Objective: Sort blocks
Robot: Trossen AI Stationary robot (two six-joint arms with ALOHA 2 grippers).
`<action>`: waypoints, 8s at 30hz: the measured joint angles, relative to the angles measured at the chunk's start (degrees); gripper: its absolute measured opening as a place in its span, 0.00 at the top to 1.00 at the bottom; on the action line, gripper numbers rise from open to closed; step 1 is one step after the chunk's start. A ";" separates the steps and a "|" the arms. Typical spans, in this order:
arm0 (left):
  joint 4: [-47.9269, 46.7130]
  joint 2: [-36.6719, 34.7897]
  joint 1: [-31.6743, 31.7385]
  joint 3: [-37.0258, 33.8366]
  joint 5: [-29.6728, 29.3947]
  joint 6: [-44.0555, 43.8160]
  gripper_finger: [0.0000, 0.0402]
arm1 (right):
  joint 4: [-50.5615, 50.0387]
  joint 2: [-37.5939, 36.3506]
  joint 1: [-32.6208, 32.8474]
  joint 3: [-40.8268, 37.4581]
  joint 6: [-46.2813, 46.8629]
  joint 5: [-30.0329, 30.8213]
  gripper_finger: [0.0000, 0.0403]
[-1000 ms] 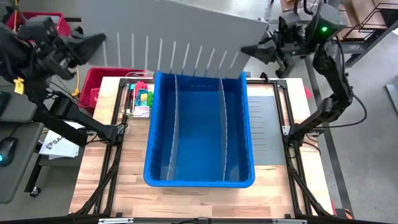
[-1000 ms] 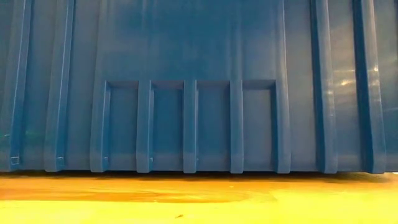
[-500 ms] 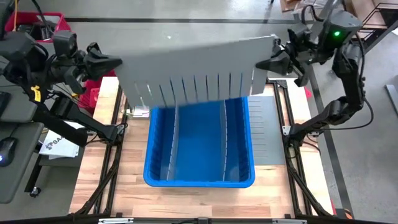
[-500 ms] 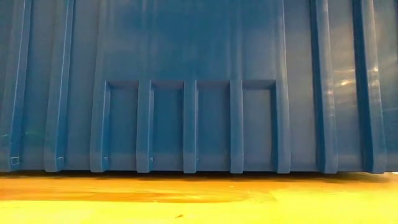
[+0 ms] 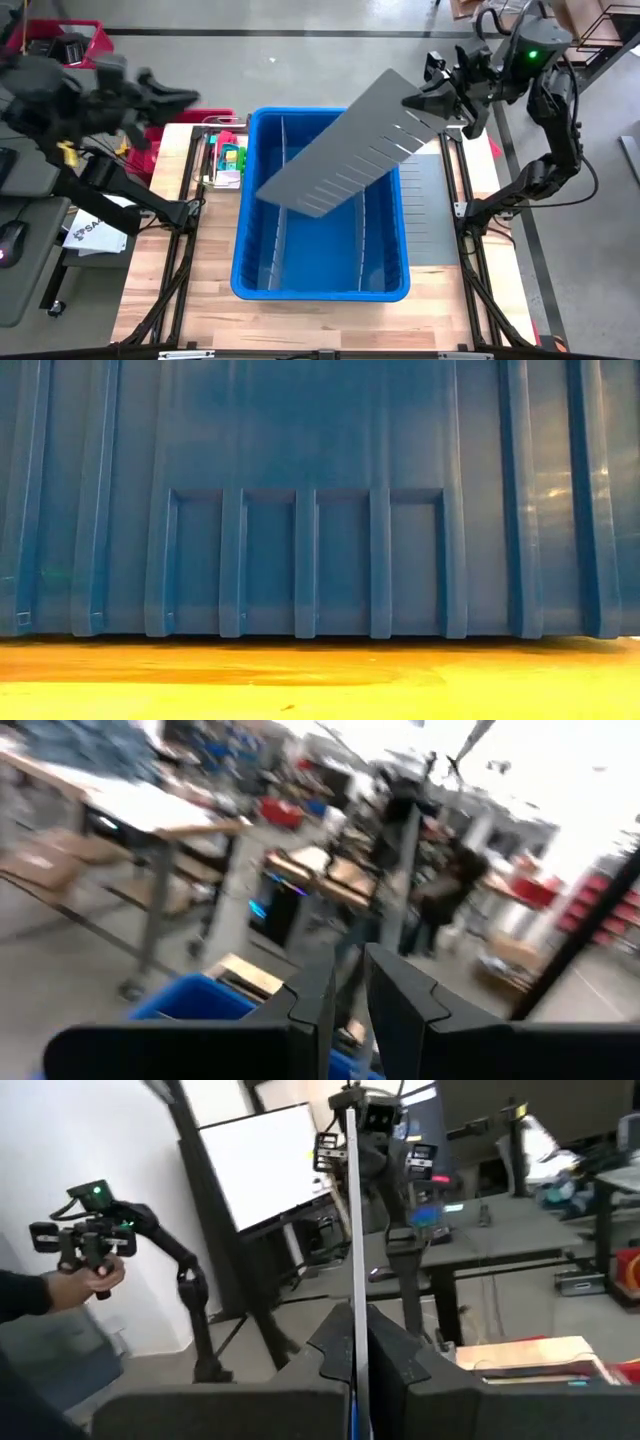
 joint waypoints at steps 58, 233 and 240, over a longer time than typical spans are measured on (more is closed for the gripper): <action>4.89 5.42 8.60 -0.11 8.72 18.25 0.57 | 32.86 -0.33 -2.10 0.02 2.00 7.96 1.00; -4.97 -4.17 60.50 -53.00 46.01 61.96 1.00 | -26.48 13.25 -6.79 -17.14 -15.36 42.94 1.00; -5.82 -4.17 60.48 -53.07 46.21 61.62 1.00 | -25.53 16.31 -7.75 -16.95 -16.95 43.24 1.00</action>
